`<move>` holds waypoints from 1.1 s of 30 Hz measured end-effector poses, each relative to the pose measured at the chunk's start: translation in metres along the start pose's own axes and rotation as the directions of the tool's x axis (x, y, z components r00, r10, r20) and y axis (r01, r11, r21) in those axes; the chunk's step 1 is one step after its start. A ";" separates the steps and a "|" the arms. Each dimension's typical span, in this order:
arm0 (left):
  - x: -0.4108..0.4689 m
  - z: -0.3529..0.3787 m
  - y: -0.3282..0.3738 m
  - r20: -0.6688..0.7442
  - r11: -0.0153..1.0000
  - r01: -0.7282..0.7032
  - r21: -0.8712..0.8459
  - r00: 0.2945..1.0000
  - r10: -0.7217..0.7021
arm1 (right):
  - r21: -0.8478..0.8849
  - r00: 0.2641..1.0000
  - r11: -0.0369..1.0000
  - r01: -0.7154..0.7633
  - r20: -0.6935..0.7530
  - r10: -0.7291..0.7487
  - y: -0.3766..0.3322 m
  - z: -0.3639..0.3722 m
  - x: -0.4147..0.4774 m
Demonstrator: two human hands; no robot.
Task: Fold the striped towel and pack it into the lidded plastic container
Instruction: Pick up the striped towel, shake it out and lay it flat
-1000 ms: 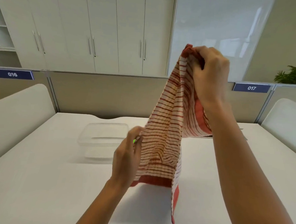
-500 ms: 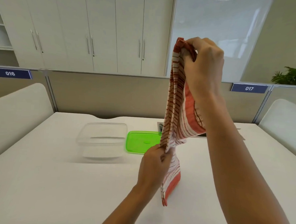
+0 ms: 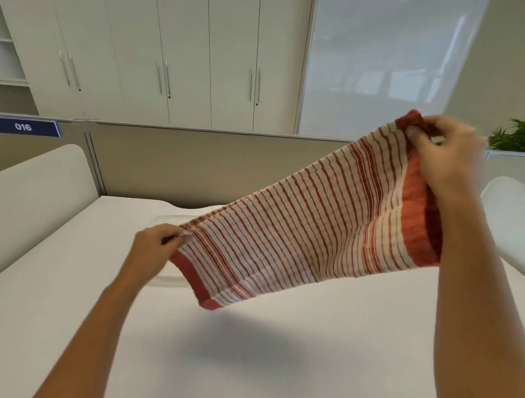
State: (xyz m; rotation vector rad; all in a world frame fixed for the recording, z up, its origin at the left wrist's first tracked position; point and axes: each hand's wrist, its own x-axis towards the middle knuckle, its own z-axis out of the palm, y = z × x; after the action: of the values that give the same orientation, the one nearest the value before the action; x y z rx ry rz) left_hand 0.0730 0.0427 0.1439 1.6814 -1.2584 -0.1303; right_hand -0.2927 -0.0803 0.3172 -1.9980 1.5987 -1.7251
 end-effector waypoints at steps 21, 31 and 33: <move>-0.016 -0.020 -0.053 0.441 0.702 0.476 -0.530 0.862 -0.251 | -0.137 0.704 0.863 -0.486 0.524 0.479 0.141 0.032 -0.091; -0.022 0.073 -0.089 0.302 0.645 0.666 -0.376 0.746 -0.594 | -0.280 0.565 0.750 -0.599 0.516 0.644 0.198 0.104 -0.152; -0.028 0.076 -0.097 0.276 0.631 0.701 -0.333 0.713 -0.645 | -0.312 0.546 0.737 -0.599 0.514 0.661 0.208 0.105 -0.161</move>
State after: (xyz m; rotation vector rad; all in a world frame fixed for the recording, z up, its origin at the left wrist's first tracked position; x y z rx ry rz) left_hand 0.0803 0.0130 0.0216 1.6894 -0.5464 -0.9250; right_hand -0.3208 -0.1199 0.0382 -1.4437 1.8246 -0.6515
